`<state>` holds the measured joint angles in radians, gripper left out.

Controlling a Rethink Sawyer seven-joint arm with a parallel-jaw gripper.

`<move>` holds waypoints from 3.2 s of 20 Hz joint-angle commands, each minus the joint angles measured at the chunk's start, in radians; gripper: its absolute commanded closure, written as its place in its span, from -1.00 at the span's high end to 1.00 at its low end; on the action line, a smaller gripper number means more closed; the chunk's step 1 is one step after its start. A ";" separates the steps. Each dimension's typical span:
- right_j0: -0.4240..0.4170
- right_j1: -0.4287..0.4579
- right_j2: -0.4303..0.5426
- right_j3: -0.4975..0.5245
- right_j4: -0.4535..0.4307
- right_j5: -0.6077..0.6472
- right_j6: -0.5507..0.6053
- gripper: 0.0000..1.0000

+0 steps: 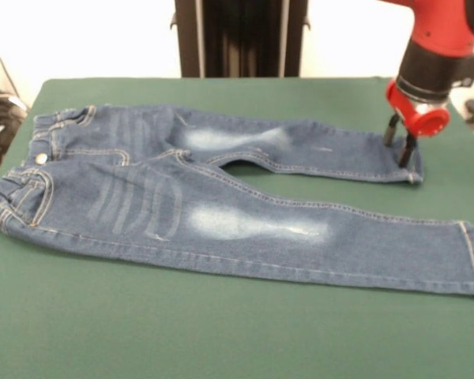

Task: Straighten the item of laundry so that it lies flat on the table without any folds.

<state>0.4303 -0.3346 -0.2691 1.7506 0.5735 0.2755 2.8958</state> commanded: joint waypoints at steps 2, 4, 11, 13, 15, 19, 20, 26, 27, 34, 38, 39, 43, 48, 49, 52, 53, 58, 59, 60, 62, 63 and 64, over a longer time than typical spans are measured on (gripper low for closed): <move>-0.128 0.047 0.244 0.071 -0.067 -0.100 -0.009 1.00; -0.160 0.057 0.278 0.048 -0.088 -0.109 -0.022 1.00; -0.299 0.065 0.437 0.028 -0.196 -0.172 -0.042 -1.00; -0.323 0.052 0.463 0.023 -0.198 -0.122 -0.044 -1.00; -0.331 0.036 0.465 0.017 -0.209 -0.095 -0.032 -1.00; -0.315 -0.016 0.442 0.014 -0.220 -0.017 0.007 -1.00; -0.319 -0.031 0.441 0.022 -0.226 -0.006 0.010 -1.00; -0.393 -0.088 0.540 0.102 -0.233 0.001 0.006 -1.00; -0.384 -0.103 0.540 0.121 -0.230 -0.004 0.023 -1.00; -0.353 -0.152 0.546 0.194 -0.208 -0.022 0.099 -1.00; -0.342 -0.175 0.535 0.220 -0.209 -0.007 0.101 -1.00; -0.341 -0.177 0.532 0.228 -0.210 -0.007 0.101 -1.00; -0.346 -0.164 0.524 0.262 -0.225 -0.034 0.091 -1.00; -0.363 -0.094 0.494 0.277 -0.274 -0.103 0.056 -1.00; -0.367 -0.077 0.486 0.276 -0.284 -0.118 0.050 -1.00; -0.392 -0.022 0.493 0.276 -0.323 -0.178 0.038 -1.00; -0.397 -0.014 0.496 0.278 -0.332 -0.187 0.039 -1.00; -0.385 -0.036 0.521 0.305 -0.341 -0.188 0.072 -1.00; -0.387 -0.046 0.531 0.315 -0.341 -0.187 0.076 -1.00; -0.382 -0.062 0.541 0.325 -0.336 -0.182 0.085 -1.00; -0.375 -0.095 0.558 0.348 -0.325 -0.169 0.101 -1.00; -0.372 -0.112 0.566 0.360 -0.318 -0.161 0.109 -1.00; -0.371 -0.128 0.571 0.373 -0.314 -0.154 0.114 -1.00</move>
<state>0.0354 -0.4610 0.1509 2.0071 0.2518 0.1192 2.8958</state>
